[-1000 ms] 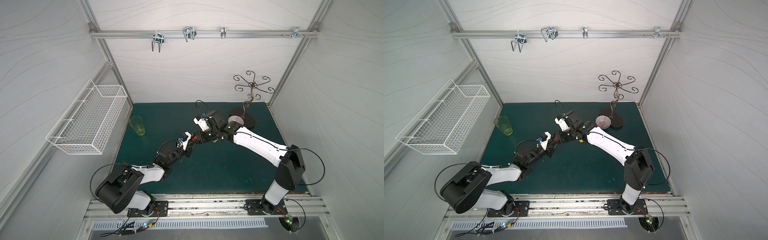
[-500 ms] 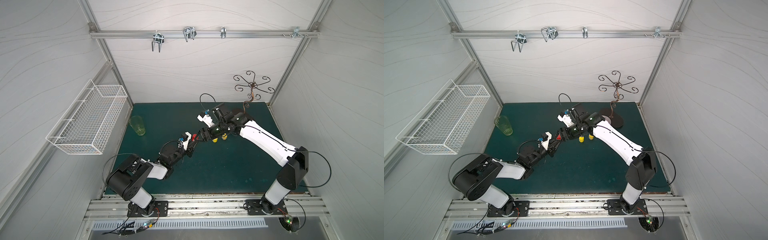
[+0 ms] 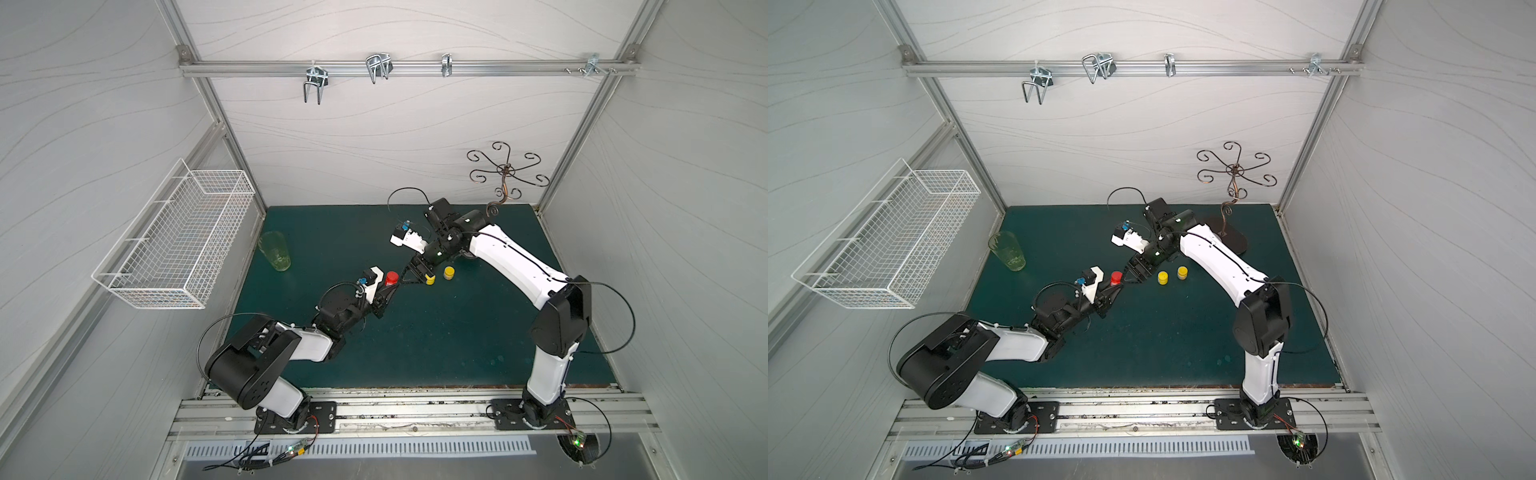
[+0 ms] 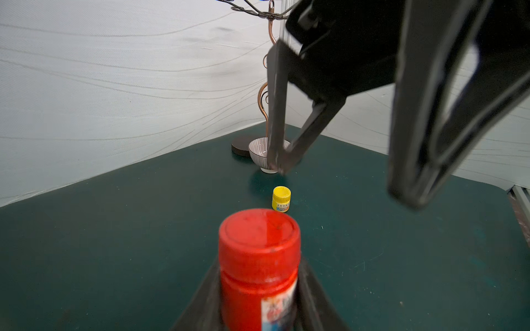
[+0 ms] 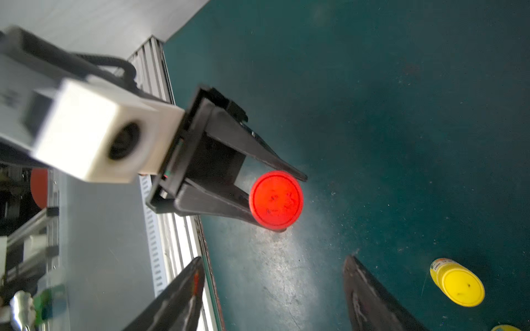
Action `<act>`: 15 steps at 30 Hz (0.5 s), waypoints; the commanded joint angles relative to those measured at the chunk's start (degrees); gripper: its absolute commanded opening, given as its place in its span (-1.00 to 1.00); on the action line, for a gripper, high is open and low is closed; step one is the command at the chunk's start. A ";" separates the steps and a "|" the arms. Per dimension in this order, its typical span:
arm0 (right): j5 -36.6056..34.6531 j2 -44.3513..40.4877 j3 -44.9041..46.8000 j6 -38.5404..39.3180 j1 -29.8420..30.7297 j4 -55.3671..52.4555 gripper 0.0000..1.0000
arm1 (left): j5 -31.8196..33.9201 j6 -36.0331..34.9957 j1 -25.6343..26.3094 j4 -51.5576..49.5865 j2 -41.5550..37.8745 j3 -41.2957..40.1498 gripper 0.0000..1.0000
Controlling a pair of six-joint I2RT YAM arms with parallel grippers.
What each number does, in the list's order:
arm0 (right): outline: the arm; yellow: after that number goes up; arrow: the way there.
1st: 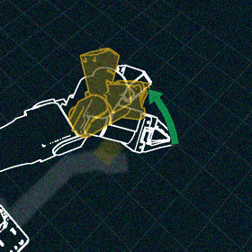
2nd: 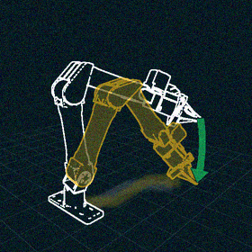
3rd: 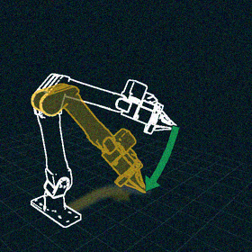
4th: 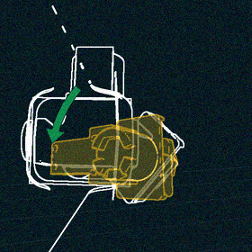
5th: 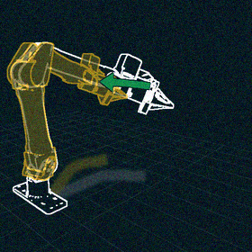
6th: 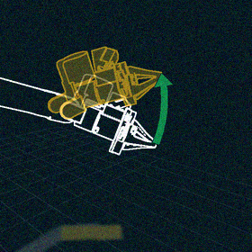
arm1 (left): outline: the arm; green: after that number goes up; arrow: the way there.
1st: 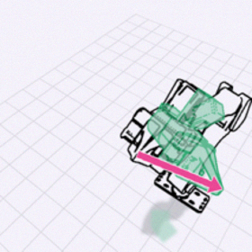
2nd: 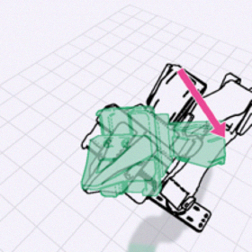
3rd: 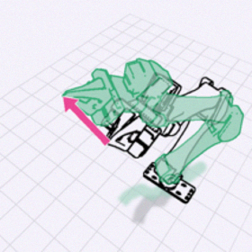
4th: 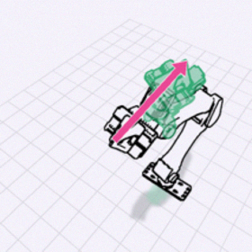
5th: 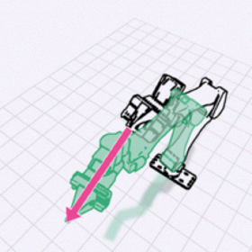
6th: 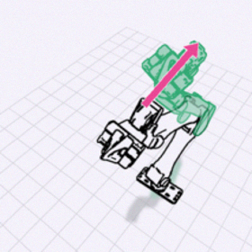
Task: Close the paint jar lid
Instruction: Screw the lid onto the paint jar.
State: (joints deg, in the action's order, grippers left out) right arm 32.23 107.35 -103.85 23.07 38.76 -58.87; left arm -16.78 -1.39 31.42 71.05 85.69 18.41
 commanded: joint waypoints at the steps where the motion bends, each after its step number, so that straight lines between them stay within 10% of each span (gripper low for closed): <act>1: 1.50 0.61 -1.21 8.56 0.92 -3.02 0.52 | -1.68 -1.31 0.05 1.28 -2.09 0.44 -1.00; 15: -1.93 7.01 -10.18 9.28 2.98 -7.24 0.40 | -2.38 -1.34 0.48 0.46 -1.80 0.75 -1.00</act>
State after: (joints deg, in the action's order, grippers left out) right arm 31.22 112.53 -112.05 31.42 41.32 -62.94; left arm -18.00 -1.54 31.57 67.48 84.42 18.41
